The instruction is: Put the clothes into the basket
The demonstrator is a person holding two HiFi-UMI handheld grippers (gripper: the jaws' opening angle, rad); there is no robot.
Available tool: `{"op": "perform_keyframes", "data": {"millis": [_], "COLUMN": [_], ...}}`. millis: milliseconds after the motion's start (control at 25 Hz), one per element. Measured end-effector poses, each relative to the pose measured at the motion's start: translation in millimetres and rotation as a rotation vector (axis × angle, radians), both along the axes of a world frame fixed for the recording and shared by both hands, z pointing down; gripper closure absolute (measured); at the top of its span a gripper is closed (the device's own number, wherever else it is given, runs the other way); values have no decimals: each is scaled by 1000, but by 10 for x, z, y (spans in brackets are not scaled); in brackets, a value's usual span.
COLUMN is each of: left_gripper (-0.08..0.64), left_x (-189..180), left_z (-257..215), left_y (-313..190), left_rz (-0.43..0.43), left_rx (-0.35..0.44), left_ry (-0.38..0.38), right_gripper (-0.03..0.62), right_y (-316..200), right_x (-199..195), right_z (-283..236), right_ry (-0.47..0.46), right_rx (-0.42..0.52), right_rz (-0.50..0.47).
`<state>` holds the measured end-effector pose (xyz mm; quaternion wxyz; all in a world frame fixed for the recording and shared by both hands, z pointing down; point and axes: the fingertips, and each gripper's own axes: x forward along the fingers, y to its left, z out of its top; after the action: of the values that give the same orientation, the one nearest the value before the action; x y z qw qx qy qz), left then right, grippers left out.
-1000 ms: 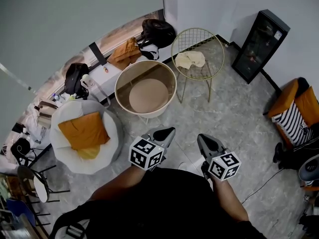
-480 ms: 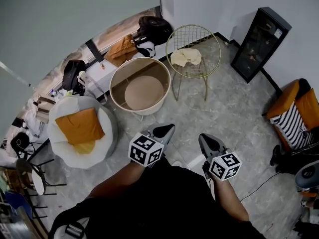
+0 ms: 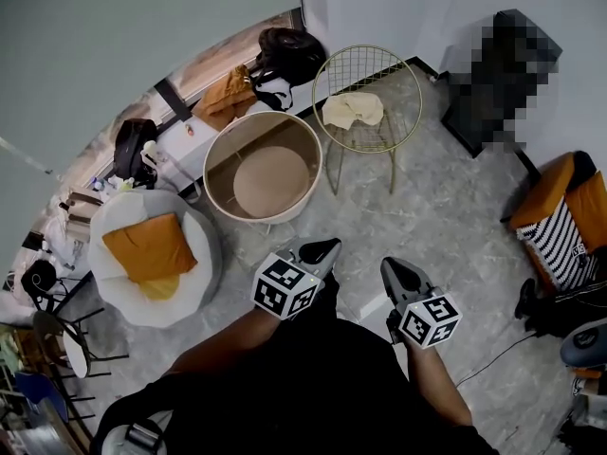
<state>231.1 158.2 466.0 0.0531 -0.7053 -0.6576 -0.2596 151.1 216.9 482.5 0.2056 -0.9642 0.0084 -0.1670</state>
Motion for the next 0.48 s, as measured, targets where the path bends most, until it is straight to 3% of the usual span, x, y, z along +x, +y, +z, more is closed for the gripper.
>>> {"op": "perform_keyframes", "data": {"millis": [240,480], "left_gripper": [560,560], "left_x": [610,1440], "left_z": [20,-1], "left_y": [504,882], "left_rz": [-12,-28], "left_rx": [-20,-20], "left_ry": [-10,-21], "right_gripper": [575,575], "right_y": [470,855], "right_x": [543,1461], "right_z": [63,-204], "right_ry": [-31,-15], "right_rx": [-2,-41], "right_rz": [2,-28]}}
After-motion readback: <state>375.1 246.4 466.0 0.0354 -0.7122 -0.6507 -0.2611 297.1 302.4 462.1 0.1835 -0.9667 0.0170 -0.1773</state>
